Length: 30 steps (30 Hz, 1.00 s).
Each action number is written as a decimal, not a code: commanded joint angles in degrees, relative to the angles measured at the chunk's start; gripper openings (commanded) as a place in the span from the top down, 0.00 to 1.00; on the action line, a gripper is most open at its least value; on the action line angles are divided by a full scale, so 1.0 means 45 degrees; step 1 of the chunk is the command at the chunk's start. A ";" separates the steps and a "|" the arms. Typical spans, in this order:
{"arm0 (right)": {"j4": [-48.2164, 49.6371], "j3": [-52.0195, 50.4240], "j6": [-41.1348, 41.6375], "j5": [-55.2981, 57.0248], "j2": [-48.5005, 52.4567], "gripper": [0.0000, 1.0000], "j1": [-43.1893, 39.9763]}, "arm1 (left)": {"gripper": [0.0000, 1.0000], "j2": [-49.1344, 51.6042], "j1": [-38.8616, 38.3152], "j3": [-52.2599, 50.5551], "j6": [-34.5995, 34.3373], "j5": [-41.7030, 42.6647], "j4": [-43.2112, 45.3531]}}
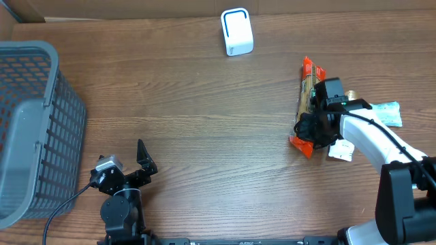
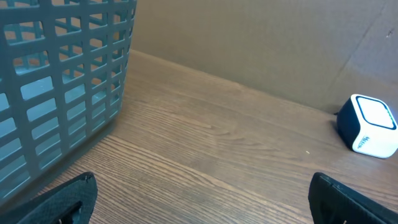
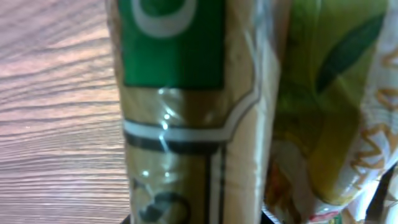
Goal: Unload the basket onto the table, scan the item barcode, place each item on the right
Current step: 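Carry the spaghetti pack right and release it on the table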
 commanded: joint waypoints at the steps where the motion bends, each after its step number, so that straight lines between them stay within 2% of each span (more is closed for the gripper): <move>1: -0.0398 -0.0267 0.0253 0.0801 -0.0520 0.77 -0.0223 | 0.00 -0.0131 -0.0078 -0.0015 0.0204 -0.0180 0.0000; 3: -0.0627 -0.0262 0.0471 0.1010 -0.0525 0.64 -0.0427 | 0.01 -0.0131 -0.0078 -0.0015 0.0209 -0.0180 0.0000; 4: -0.0753 -0.0253 0.0675 0.1073 -0.0525 0.53 -0.0583 | 0.00 -0.0131 -0.0078 -0.0015 0.0204 -0.0185 0.0000; 7: -0.1103 -0.0029 0.0690 0.1069 -0.0665 0.33 -0.0845 | 0.00 -0.0131 -0.0078 -0.0015 0.0204 -0.0180 0.0000; 10: -0.1831 0.0724 0.0661 0.1069 -0.1127 0.25 -0.0850 | 0.00 -0.0131 -0.0078 -0.0015 0.0204 -0.0180 0.0000; 14: -0.3677 0.2574 0.0568 0.0879 -0.2331 0.20 -0.0729 | 0.01 -0.0131 -0.0078 -0.0015 0.0204 -0.0180 0.0000; 23: -0.8194 0.6683 -0.0233 -0.1758 -0.5984 0.19 -0.0714 | 0.00 -0.0131 -0.0078 -0.0015 0.0204 -0.0180 0.0000; 30: -0.9355 0.7242 -0.0238 -0.1749 -0.8830 0.07 -0.0714 | 0.00 -0.0131 -0.0078 -0.0015 0.0204 -0.0180 0.0000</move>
